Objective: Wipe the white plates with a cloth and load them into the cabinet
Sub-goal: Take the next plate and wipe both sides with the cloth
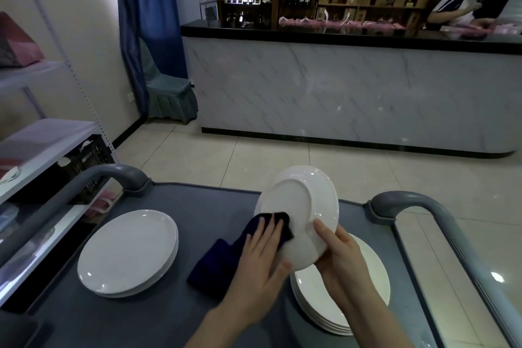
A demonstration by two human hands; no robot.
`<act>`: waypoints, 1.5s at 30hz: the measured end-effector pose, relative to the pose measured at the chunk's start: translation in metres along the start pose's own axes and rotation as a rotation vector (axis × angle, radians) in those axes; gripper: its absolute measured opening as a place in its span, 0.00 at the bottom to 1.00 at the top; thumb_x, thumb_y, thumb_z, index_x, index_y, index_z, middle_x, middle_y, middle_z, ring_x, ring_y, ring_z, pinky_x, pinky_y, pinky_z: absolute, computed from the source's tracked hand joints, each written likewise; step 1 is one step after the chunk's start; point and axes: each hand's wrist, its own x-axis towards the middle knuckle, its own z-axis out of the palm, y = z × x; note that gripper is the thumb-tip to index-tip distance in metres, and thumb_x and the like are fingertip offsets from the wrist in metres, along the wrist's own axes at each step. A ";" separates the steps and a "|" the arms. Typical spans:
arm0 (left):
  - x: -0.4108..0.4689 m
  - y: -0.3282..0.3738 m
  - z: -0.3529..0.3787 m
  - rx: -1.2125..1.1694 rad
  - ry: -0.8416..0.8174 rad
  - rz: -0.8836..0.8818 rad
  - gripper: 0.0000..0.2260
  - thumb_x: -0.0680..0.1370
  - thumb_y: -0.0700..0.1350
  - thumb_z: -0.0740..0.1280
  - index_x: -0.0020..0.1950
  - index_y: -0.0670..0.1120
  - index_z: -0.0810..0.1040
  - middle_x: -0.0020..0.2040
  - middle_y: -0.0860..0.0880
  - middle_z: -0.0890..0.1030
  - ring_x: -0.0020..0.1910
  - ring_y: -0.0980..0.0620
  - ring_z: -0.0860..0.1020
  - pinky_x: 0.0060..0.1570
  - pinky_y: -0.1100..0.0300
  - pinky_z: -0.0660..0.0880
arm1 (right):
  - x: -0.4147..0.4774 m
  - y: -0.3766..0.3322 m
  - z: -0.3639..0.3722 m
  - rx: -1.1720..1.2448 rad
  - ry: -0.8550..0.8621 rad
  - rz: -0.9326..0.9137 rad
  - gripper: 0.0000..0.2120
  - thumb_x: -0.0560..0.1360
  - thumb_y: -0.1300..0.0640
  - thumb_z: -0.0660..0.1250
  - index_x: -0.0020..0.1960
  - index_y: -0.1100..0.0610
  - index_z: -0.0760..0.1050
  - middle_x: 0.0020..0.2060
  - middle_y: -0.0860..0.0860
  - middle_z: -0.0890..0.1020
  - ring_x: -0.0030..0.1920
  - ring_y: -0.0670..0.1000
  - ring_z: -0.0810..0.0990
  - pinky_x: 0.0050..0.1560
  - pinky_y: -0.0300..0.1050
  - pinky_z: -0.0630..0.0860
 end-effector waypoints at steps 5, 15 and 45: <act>-0.004 0.017 0.024 0.060 0.017 0.037 0.27 0.80 0.68 0.42 0.78 0.65 0.40 0.79 0.65 0.42 0.78 0.61 0.39 0.76 0.50 0.41 | -0.007 0.006 -0.015 0.011 0.000 0.067 0.14 0.71 0.56 0.70 0.54 0.61 0.83 0.54 0.61 0.84 0.54 0.59 0.84 0.47 0.50 0.83; -0.012 -0.026 0.009 -0.017 -0.011 -0.341 0.35 0.76 0.70 0.48 0.80 0.58 0.44 0.80 0.59 0.49 0.78 0.59 0.49 0.77 0.51 0.52 | -0.018 0.012 -0.045 -0.097 -0.013 0.077 0.12 0.69 0.55 0.71 0.51 0.56 0.85 0.50 0.58 0.86 0.46 0.51 0.85 0.39 0.45 0.80; -0.094 -0.111 -0.167 -1.015 0.644 -0.687 0.17 0.77 0.39 0.61 0.58 0.57 0.80 0.54 0.51 0.84 0.53 0.43 0.80 0.37 0.52 0.78 | 0.035 0.123 0.104 -1.296 -0.187 -0.216 0.24 0.75 0.50 0.71 0.70 0.47 0.72 0.66 0.44 0.74 0.65 0.45 0.73 0.65 0.41 0.69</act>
